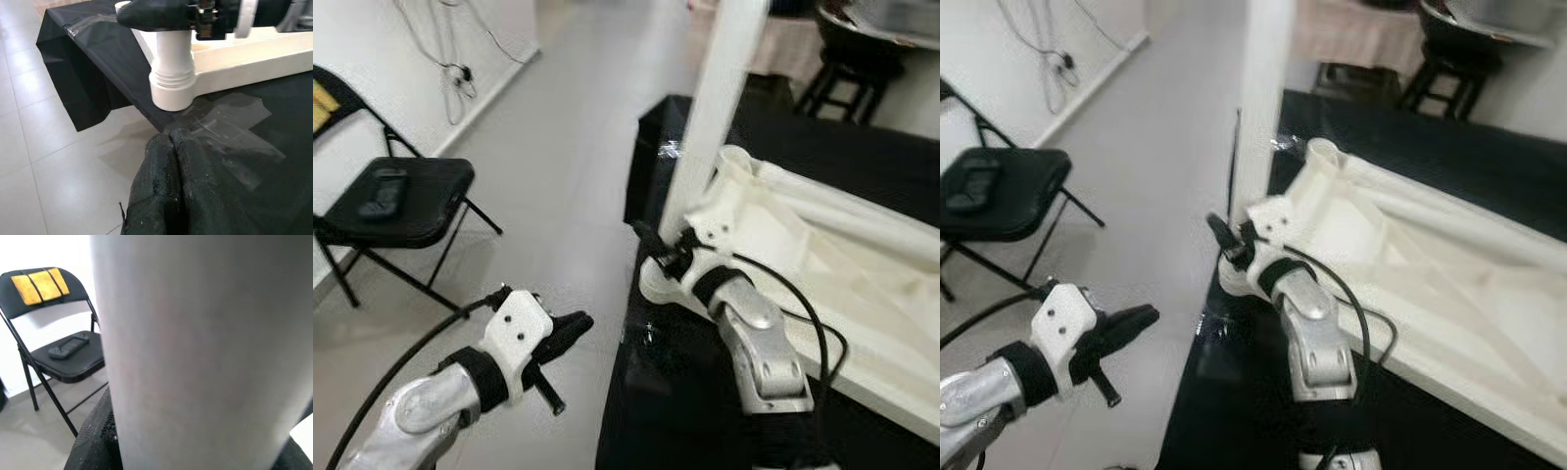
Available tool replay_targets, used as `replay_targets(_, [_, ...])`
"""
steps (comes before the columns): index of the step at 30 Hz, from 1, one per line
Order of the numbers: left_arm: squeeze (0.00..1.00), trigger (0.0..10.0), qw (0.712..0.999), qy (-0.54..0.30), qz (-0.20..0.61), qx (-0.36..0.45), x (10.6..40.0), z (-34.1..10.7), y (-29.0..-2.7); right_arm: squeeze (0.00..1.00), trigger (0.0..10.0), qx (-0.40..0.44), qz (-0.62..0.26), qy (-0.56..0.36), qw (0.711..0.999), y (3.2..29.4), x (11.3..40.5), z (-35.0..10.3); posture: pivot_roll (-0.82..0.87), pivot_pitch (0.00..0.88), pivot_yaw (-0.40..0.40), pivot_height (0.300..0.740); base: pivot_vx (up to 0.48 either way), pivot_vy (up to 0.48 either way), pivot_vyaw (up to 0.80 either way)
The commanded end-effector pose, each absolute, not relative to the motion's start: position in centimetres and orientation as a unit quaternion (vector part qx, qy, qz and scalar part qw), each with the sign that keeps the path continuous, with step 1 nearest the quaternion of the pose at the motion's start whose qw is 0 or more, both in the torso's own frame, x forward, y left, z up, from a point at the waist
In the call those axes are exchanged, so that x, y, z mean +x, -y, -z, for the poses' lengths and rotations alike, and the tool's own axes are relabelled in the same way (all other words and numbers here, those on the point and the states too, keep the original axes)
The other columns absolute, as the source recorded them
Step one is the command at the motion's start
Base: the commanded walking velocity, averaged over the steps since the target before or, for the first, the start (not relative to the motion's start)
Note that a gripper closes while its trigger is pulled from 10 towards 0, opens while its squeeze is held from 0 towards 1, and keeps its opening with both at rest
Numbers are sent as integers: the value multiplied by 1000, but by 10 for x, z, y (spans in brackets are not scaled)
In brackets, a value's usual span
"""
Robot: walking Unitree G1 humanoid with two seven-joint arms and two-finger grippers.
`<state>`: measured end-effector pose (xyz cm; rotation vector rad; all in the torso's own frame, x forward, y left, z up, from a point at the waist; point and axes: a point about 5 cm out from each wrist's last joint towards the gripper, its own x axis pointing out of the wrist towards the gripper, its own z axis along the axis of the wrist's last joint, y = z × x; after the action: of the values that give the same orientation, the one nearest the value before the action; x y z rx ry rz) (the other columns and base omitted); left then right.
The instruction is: Building children table
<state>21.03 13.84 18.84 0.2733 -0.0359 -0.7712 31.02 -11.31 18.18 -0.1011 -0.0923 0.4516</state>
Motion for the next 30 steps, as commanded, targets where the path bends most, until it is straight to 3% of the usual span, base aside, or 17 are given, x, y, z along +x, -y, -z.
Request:
replay_targets(1, [0, 10000, 913, 15, 388, 123, 210, -187, -134, 0, 0, -69, -231, -57, 969, 117, 304, -142, 81, 197, -102, 740, 0, 0, 0])
replay_targets(4, [0, 10000, 912, 16, 391, 123, 210, -187, -133, 0, 0, -72, -231, -54, 969, 116, 310, -144, 85, 193, -105, 740, 0, 0, 0])
replay_targets(5, [0, 10000, 912, 17, 392, 123, 211, -187, -132, 0, 10000, -77, -236, -50, 967, 116, 315, -147, 89, 192, -106, 740, 0, 0, 0])
replay_targets(6, [0, 10000, 912, 17, 392, 123, 211, -187, -132, 0, 10000, -77, -236, -50, 967, 116, 315, -147, 89, 192, -106, 740, 0, 0, 0])
replay_targets(7, [0, 10000, 912, 18, 390, 124, 212, -188, -133, 184, 10000, -69, -256, -27, 964, 113, 323, -156, 83, 190, -104, 740, 0, 0, 0])
replay_targets(8, [0, 10000, 912, 18, 390, 124, 212, -188, -133, 184, 10000, -69, -256, -27, 964, 113, 323, -156, 83, 190, -104, 740, 0, 0, 0])
replay_targets(9, [0, 10000, 912, 18, 389, 125, 212, -188, -133, 1000, 10000, -50, -316, 2, 947, 102, 329, -168, 85, 190, -100, 740, 0, 0, 0])
replay_targets(10, [0, 10000, 912, 18, 389, 125, 212, -188, -133, 1000, 10000, -50, -316, 2, 947, 102, 329, -168, 85, 190, -100, 740, 0, 0, 0])
replay_targets(11, [0, 10000, 912, 19, 390, 125, 213, -188, -132, 1000, 10000, -36, -376, 33, 925, 93, 333, -184, 87, 190, -100, 740, 0, 0, 0])
replay_targets(16, [0, 10000, 911, 20, 392, 126, 213, -189, -131, 1000, 10000, -43, -473, 84, 876, 78, 329, -215, 88, 192, -101, 740, 0, 0, 0])
replay_targets(17, [0, 10000, 912, 22, 391, 126, 214, -190, -131, 0, 10000, -66, -516, 93, 849, 75, 329, -222, 97, 191, -107, 740, 0, 0, 0])
replay_targets(20, [0, 10000, 912, 24, 388, 128, 214, -191, -131, 0, 10000, -109, -601, 87, 787, 74, 331, -228, 105, 193, -109, 740, 0, 0, 0])
replay_targets(22, [0, 10000, 912, 24, 388, 128, 214, -191, -131, 0, 10000, -109, -601, 87, 787, 74, 331, -228, 105, 193, -109, 740, 0, 0, 0])
replay_targets(24, [0, 10000, 913, 25, 386, 128, 214, -192, -132, 0, 10000, -126, -641, 69, 754, 74, 334, -228, 103, 194, -109, 740, 0, 0, 0])
replay_targets(28, [0, 10000, 913, 25, 385, 128, 214, -192, -132, 0, 10000, -133, -657, 68, 739, 74, 338, -231, 104, 195, -110, 740, 0, 0, 0])
replay_targets(29, [0, 10000, 913, 25, 386, 128, 214, -192, -132, 0, 5686, -125, -669, 69, 730, 73, 339, -234, 105, 198, -109, 740, 0, 0, 0])
replay_targets(30, [0, 10000, 913, 25, 386, 128, 214, -192, -132, 0, 5686, -125, -669, 69, 730, 73, 339, -234, 105, 198, -109, 740, 0, 0, 0])
